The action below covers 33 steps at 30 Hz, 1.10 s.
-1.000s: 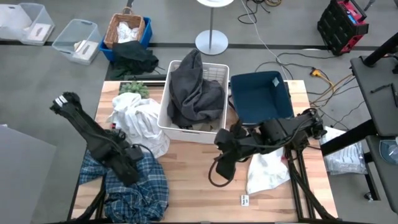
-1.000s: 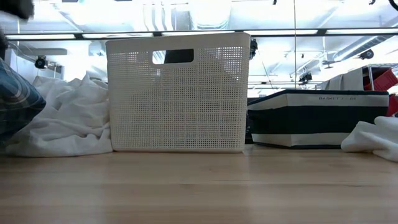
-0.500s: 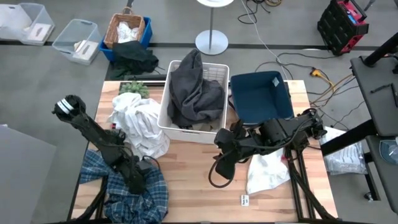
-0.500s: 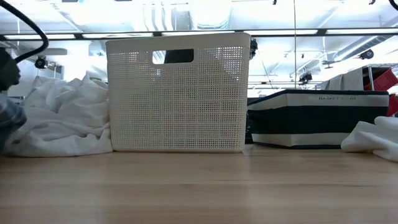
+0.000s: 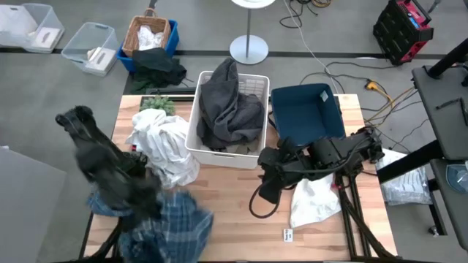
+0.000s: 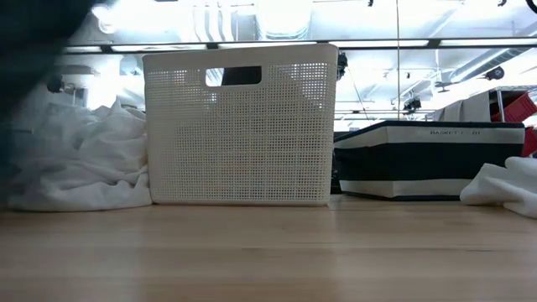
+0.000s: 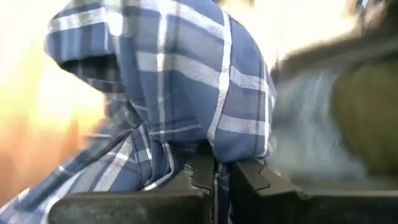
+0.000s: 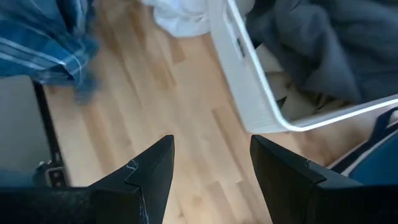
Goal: Sort clothes
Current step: Put the blue plaid cloth into the white bin
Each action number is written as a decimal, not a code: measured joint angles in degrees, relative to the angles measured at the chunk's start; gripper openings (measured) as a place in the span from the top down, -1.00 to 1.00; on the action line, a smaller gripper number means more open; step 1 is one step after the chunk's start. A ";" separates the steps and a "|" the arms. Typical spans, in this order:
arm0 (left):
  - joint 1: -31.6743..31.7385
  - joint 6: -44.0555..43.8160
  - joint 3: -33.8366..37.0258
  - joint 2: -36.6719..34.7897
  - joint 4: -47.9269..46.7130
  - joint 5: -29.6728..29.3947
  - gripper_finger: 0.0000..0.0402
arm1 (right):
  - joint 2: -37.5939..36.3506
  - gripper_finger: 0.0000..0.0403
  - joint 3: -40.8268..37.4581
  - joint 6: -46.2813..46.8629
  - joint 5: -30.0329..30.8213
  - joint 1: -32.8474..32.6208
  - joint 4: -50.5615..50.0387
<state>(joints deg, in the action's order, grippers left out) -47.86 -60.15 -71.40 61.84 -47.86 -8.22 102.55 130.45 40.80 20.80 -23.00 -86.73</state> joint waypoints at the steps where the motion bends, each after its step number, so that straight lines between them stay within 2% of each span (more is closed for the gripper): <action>1: 0.00 1.64 -5.40 0.38 -2.64 -3.88 0.99 | -0.22 -0.01 0.00 -0.40 0.65 0.00 0.03; 6: 0.37 14.98 -31.05 4.38 -7.56 -22.52 0.99 | -1.89 -0.01 0.00 -1.89 3.78 0.00 -0.01; 12: 4.32 41.20 -57.53 13.74 -8.10 -39.57 1.00 | -4.01 -0.01 0.00 -3.16 9.27 -0.04 -0.12; 14: 7.62 51.30 -63.71 16.85 -2.81 -42.96 1.00 | -4.67 -0.01 -0.02 -3.41 11.05 -0.12 -0.19; 16: 12.13 63.03 -60.88 15.85 12.01 -44.08 1.00 | -5.38 -0.01 -0.02 -3.48 12.87 -0.14 -0.59; 19: 19.39 72.69 -57.27 15.22 27.83 -35.82 1.00 | -6.53 -0.01 -0.02 -2.84 15.13 -0.44 -2.23; 23: 33.32 71.41 -57.80 15.59 32.31 -24.59 1.00 | -8.08 -0.01 -0.27 -1.40 18.46 -0.98 -3.28; 27: 48.89 61.71 -58.44 18.77 33.23 -12.28 1.00 | -9.69 -0.01 -0.50 -1.41 22.16 -1.38 -3.37; 29: 55.83 54.98 -58.42 21.25 34.94 -3.55 1.00 | -10.54 -0.01 -0.71 -1.41 23.15 -1.39 -3.30; 33: 65.82 42.04 -58.20 27.99 43.80 11.03 1.00 | -12.02 -0.01 -1.99 -1.54 25.04 -1.37 -3.29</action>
<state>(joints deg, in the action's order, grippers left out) 17.96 -18.11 -129.59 89.83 -4.06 2.81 90.53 128.47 39.27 45.84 -24.38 -90.02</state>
